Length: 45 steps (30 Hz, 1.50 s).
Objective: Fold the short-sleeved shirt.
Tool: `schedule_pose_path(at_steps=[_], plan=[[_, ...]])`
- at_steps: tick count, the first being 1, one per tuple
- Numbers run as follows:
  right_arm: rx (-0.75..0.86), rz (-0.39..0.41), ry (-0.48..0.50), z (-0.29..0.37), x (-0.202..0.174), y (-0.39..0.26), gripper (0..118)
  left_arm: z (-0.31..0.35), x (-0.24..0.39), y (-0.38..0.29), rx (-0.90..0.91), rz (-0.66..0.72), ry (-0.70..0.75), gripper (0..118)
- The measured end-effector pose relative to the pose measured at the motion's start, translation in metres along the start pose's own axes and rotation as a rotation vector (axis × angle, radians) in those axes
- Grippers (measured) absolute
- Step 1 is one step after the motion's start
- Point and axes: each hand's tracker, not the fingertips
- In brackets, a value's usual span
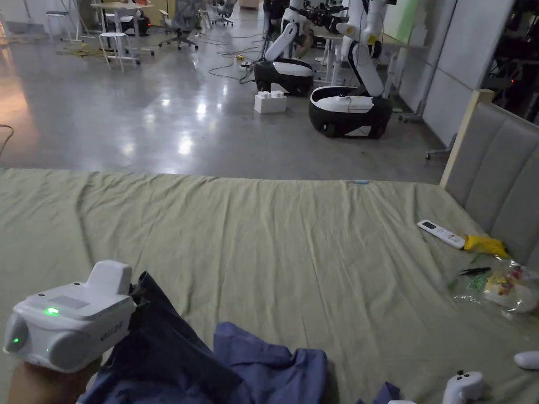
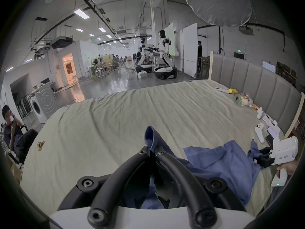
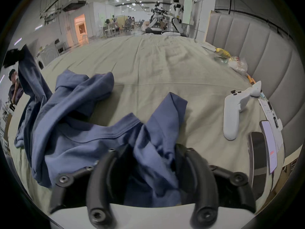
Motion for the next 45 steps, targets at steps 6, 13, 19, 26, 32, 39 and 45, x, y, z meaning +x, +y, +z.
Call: schedule_pose_path(at_steps=[6,13,19,26,32,39,45], plan=[[0.054,-0.017,0.028,0.021,-0.003,0.007,8,0.041,-0.012,-0.025,0.029,0.062,0.039,5],[0.254,-0.029,0.078,0.078,0.003,0.045,7,0.085,-0.038,-0.023,0.104,0.107,0.093,5],[0.380,-0.009,0.084,0.123,-0.007,0.102,7,0.124,-0.063,0.009,0.180,0.095,0.158,5],[0.526,0.016,0.048,0.170,-0.013,0.181,7,0.164,-0.114,0.057,0.269,0.112,0.252,5],[0.617,0.038,-0.011,0.201,-0.008,0.244,7,0.182,-0.163,0.098,0.311,0.149,0.325,5],[0.663,0.046,-0.079,0.203,0.012,0.303,7,0.179,-0.203,0.127,0.311,0.209,0.384,5],[0.664,0.061,-0.130,0.187,0.021,0.339,7,0.161,-0.215,0.146,0.295,0.230,0.402,5]])
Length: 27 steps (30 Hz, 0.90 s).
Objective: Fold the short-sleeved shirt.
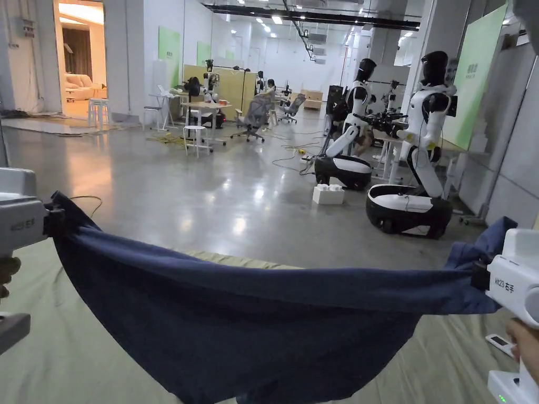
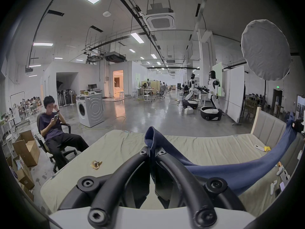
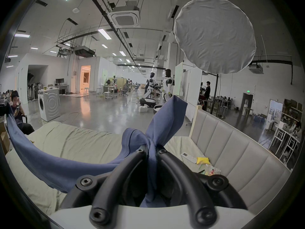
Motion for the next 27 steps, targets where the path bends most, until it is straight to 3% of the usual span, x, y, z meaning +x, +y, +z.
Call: schedule_pose_path(at_steps=[9,10,16,21,23,27], plan=[[0.012,-0.002,-0.017,-0.035,-0.013,0.018,7,-0.012,0.007,0.005,0.002,-0.031,-0.010,5],[0.016,-0.008,-0.019,-0.039,-0.012,0.019,7,-0.040,0.018,0.015,0.002,-0.035,-0.007,5],[0.029,0.006,-0.023,-0.038,-0.011,0.020,7,-0.064,0.039,0.015,0.006,-0.030,-0.004,5],[-0.010,-0.012,-0.009,-0.039,-0.003,-0.016,7,-0.081,0.025,-0.029,-0.028,-0.012,-0.021,5],[-0.053,-0.035,-0.006,-0.032,-0.004,-0.041,7,-0.040,0.040,-0.061,-0.055,-0.002,-0.028,4],[-0.105,-0.039,0.000,-0.013,-0.003,-0.098,7,-0.019,0.035,-0.117,-0.115,0.002,-0.045,5]])
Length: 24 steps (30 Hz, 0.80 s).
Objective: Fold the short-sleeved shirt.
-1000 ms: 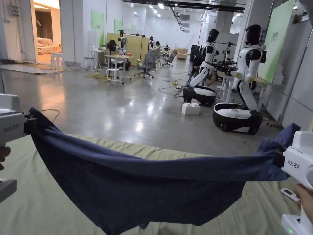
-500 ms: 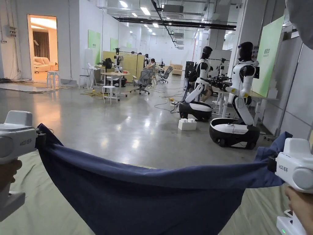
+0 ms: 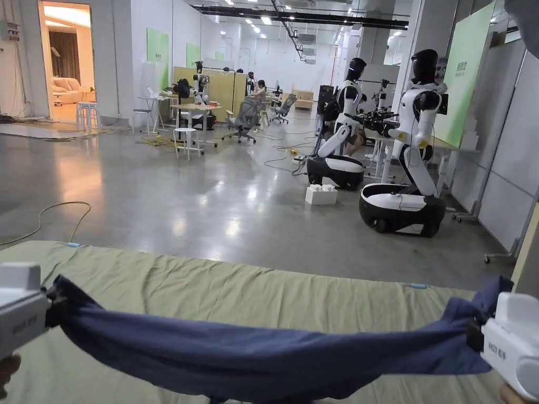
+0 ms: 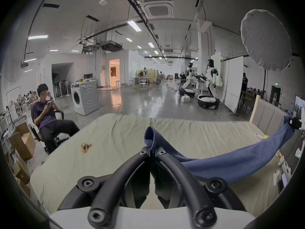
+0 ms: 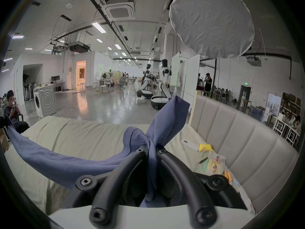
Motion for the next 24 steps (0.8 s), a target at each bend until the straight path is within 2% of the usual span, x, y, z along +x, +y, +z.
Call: schedule_pose_path(at_steps=[3,7,12,17,19,24], plan=[[-0.056,0.040,0.001,0.035,-0.007,-0.037,7,0.017,-0.008,-0.048,-0.063,-0.043,-0.001,4],[-0.131,0.058,0.000,0.063,-0.004,-0.096,7,0.043,-0.020,-0.106,-0.166,0.029,-0.006,4],[-0.257,0.079,-0.009,0.089,0.000,-0.164,7,0.064,-0.028,-0.166,-0.311,0.040,-0.010,5],[-0.348,0.074,-0.008,0.106,-0.006,-0.211,7,0.068,-0.041,-0.201,-0.418,0.092,0.028,5],[-0.388,0.056,-0.010,0.093,0.003,-0.238,7,0.069,-0.041,-0.209,-0.439,0.111,0.039,5],[-0.426,0.064,-0.012,0.109,-0.011,-0.234,9,0.064,-0.046,-0.218,-0.471,0.108,0.080,7]])
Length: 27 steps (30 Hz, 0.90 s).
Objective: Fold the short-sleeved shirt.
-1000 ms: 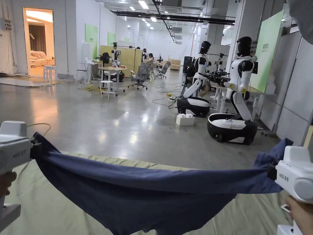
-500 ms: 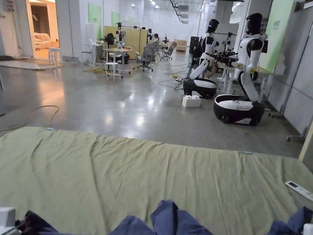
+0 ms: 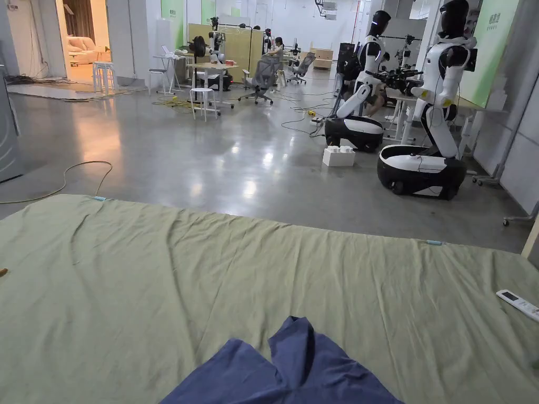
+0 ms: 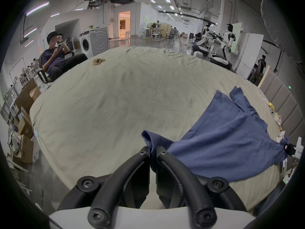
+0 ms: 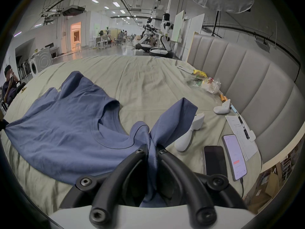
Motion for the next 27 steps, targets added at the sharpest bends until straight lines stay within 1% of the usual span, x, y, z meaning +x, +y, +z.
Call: schedule_pose_path(at_steps=[2,3,4,5,6,7,8,11,13,17,18,19,20,21,23,24,25,26,27], plan=[[0.008,0.021,-0.013,0.007,-0.003,0.002,14,0.000,-0.001,0.001,0.001,-0.008,0.016,15],[0.019,0.032,-0.023,0.011,-0.007,0.006,22,0.002,0.003,-0.001,0.003,-0.020,0.037,18],[0.032,0.040,-0.030,0.016,-0.010,0.009,32,0.003,0.003,-0.001,0.009,-0.030,0.057,23],[0.050,0.042,-0.034,0.021,-0.012,0.014,44,0.005,0.004,0.001,0.015,-0.034,0.065,32],[0.075,0.038,-0.040,0.011,-0.008,0.011,60,0.007,0.005,0.002,0.024,-0.037,0.074,41],[0.102,0.038,-0.048,0.016,-0.012,0.017,65,0.016,0.013,0.001,0.036,-0.037,0.077,46],[0.131,0.035,-0.047,0.021,-0.015,0.023,66,0.019,0.016,0.004,0.042,-0.035,0.067,47],[0.223,0.038,-0.030,0.028,-0.024,0.041,73,0.029,0.029,0.014,0.111,-0.046,0.045,47],[0.298,0.032,-0.012,0.037,-0.033,0.054,74,0.036,0.045,0.023,0.169,-0.074,0.008,47],[0.420,0.012,0.062,0.049,-0.054,0.077,74,0.054,0.078,0.037,0.300,-0.144,-0.056,46],[0.446,0.011,0.076,0.053,-0.063,0.080,73,0.060,0.091,0.041,0.334,-0.155,-0.080,44],[0.467,0.005,0.093,0.055,-0.070,0.084,71,0.062,0.096,0.043,0.372,-0.159,-0.102,40],[0.491,-0.004,0.105,0.057,-0.076,0.087,66,0.066,0.106,0.044,0.407,-0.166,-0.116,34],[0.508,-0.008,0.102,0.059,-0.083,0.089,57,0.071,0.115,0.044,0.441,-0.176,-0.121,27],[0.551,-0.006,0.091,0.067,-0.100,0.092,40,0.080,0.132,0.042,0.509,-0.202,-0.115,25],[0.602,-0.002,0.090,0.071,-0.106,0.094,29,0.085,0.139,0.041,0.543,-0.210,-0.127,19],[0.643,-0.008,0.095,0.075,-0.111,0.094,23,0.090,0.146,0.040,0.570,-0.211,-0.128,15],[0.654,-0.025,0.111,0.078,-0.115,0.094,19,0.094,0.151,0.040,0.594,-0.211,-0.124,14],[0.632,-0.030,0.118,0.080,-0.119,0.094,15,0.097,0.153,0.040,0.609,-0.208,-0.120,11]])
